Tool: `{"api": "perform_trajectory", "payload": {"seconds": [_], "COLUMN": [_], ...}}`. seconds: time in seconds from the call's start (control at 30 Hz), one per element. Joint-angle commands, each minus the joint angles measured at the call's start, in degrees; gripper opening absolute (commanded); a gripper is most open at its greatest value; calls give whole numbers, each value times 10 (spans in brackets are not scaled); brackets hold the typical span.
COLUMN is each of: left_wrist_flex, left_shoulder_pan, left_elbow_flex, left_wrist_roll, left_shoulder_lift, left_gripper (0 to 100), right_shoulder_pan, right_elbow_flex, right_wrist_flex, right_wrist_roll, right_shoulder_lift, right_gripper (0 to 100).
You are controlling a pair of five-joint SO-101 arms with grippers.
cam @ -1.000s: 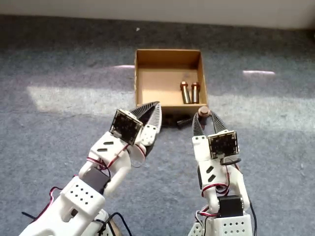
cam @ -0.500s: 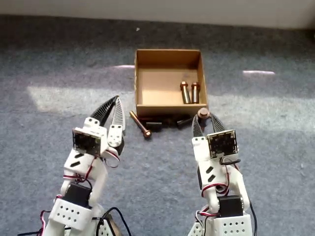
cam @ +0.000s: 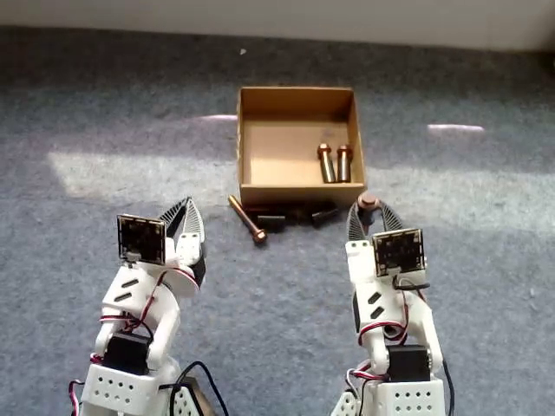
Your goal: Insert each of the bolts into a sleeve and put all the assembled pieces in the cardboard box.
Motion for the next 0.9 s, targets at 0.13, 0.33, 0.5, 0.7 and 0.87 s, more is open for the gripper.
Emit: {"api": "perform_trajectory", "payload": {"seconds": [0.13,0.33,0.5,0.7,0.87], "left_wrist_flex": [141,140,135,131,131], "left_shoulder_pan": [-7,-41,-61,-61,-61], "left_elbow_flex": [13,13,13,13,13], "left_wrist_roll": [4,-16,-79,-78,-78], "left_shoulder_lift": [-30,-30,-30,-30,-30], "left_gripper": [6,7,7,7,7], "right_shoulder_pan": [9,6,-38,-57,-57], "right_elbow_flex": [-63,-157,-225,-341,-410], "right_wrist_flex": [142,174,163,24,-136], "right_wrist_roll": [-1,-1,-1,-2,-2], "right_shoulder_lift": [-7,-4,111,360,560], "right_gripper": [5,5,5,5,5]}}
